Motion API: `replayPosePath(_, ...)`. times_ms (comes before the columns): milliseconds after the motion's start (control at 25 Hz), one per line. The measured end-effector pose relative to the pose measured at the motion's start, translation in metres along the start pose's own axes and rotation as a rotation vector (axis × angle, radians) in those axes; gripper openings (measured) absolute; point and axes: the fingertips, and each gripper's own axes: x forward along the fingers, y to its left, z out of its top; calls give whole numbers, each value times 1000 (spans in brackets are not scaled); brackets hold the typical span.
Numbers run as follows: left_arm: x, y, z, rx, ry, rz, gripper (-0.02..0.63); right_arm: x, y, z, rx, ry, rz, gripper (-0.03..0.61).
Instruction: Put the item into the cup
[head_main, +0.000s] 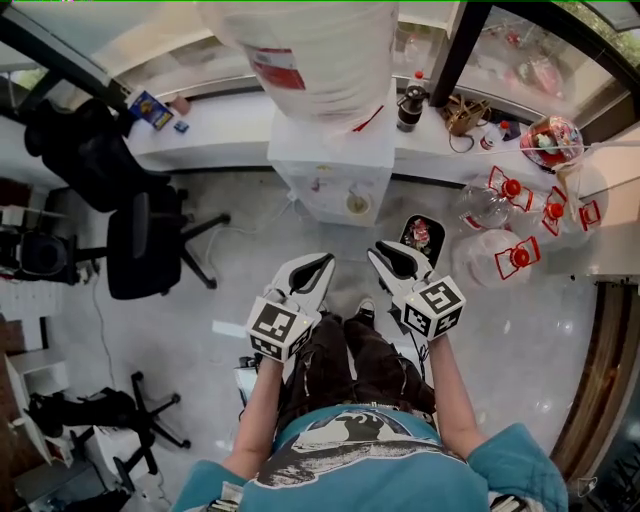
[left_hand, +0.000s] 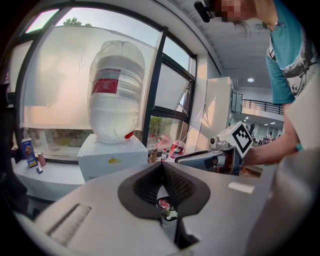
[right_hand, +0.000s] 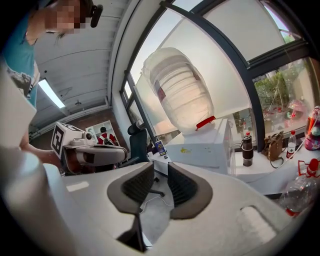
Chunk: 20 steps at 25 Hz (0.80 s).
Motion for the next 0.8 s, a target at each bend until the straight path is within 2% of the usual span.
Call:
replayPosePath(360,-20,-16,-4,-108,-28,-49,12,-18,25,5,-5,-19,2,64)
replayPosePath(800,-74,-34,-6,-72,-60,-77,12,-30,91,-5,-12,-32,10,57)
